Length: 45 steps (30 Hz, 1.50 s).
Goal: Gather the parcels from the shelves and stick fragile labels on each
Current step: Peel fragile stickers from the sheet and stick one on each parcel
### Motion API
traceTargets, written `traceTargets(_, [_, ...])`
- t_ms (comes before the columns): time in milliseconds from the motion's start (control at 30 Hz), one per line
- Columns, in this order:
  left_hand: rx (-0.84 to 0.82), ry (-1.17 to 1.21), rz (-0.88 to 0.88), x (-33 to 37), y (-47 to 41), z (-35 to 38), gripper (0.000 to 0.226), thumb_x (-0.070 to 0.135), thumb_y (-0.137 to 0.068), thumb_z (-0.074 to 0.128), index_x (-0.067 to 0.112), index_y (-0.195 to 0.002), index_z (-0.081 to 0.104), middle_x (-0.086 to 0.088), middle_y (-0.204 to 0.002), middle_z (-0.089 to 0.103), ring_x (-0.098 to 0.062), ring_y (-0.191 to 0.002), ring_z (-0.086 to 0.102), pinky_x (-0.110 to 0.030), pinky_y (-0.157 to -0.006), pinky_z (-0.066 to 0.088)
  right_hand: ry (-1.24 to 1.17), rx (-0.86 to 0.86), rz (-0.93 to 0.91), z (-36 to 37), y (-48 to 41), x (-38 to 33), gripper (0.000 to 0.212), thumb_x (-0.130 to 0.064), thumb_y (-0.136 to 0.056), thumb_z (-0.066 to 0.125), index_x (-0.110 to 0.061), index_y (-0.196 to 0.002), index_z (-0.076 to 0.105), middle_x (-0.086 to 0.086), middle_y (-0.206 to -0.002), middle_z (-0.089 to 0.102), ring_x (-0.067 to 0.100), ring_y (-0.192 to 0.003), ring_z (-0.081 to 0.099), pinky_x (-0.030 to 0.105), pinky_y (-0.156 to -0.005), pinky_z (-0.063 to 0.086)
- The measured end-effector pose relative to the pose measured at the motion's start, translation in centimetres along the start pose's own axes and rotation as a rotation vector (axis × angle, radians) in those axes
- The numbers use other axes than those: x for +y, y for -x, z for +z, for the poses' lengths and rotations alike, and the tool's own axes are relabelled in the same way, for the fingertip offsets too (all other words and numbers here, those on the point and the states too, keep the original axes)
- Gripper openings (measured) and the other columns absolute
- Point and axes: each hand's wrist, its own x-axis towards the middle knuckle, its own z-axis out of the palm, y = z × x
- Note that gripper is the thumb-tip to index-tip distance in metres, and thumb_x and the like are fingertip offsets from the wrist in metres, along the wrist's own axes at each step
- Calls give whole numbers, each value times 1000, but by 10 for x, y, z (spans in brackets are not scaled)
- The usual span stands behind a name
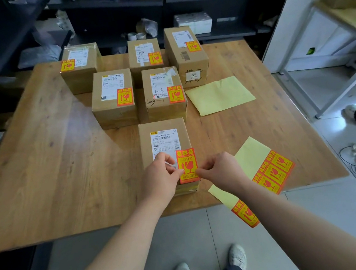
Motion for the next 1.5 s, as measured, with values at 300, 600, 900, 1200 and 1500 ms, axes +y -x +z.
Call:
traceTargets(300, [0, -20, 11, 0, -2, 2, 32, 26, -79, 75, 30, -82, 43, 14, -71, 61, -7, -71, 60, -15, -57, 39, 23, 3, 2, 1, -3, -1, 27, -33, -82, 71, -27, -56, 63, -9, -59, 63, 6, -51, 57, 14, -41, 40])
traceTargets(600, [-13, -62, 4, 0, -4, 1, 31, 26, -80, 74, 29, -85, 43, 12, -76, 62, -5, -69, 57, -14, -53, 36, 2, -17, 17, -3, -4, 5, 30, -38, -79, 74, -27, -55, 61, -9, -55, 60, 6, -49, 54, 14, -40, 36])
traceTargets(900, [-37, -39, -24, 0, -5, 1, 31, 25, -81, 73, 29, -83, 42, 11, -78, 63, -3, -72, 56, -16, -55, 39, -31, -13, -11, -1, -5, 5, 19, -35, -84, 69, -23, -69, 69, -9, -61, 63, 6, -53, 55, 13, -42, 36])
traceTargets(1200, [-3, -88, -49, 6, -7, -1, 34, 26, -77, 77, 25, -80, 43, 3, -86, 65, -11, -73, 59, -14, -50, 33, -11, -19, -14, 3, -9, 5, 13, -33, -84, 69, -24, -75, 67, -13, -68, 62, 6, -61, 60, 10, -45, 38])
traceTargets(1500, [15, -319, 211, -3, 1, -3, 22, 33, -85, 68, 25, -104, 61, 3, -116, 56, -18, -109, 55, -11, -52, 31, 93, 20, -153, 4, -11, 7, 23, -31, -86, 67, -23, -108, 71, -11, -82, 62, 7, -70, 58, 17, -58, 48])
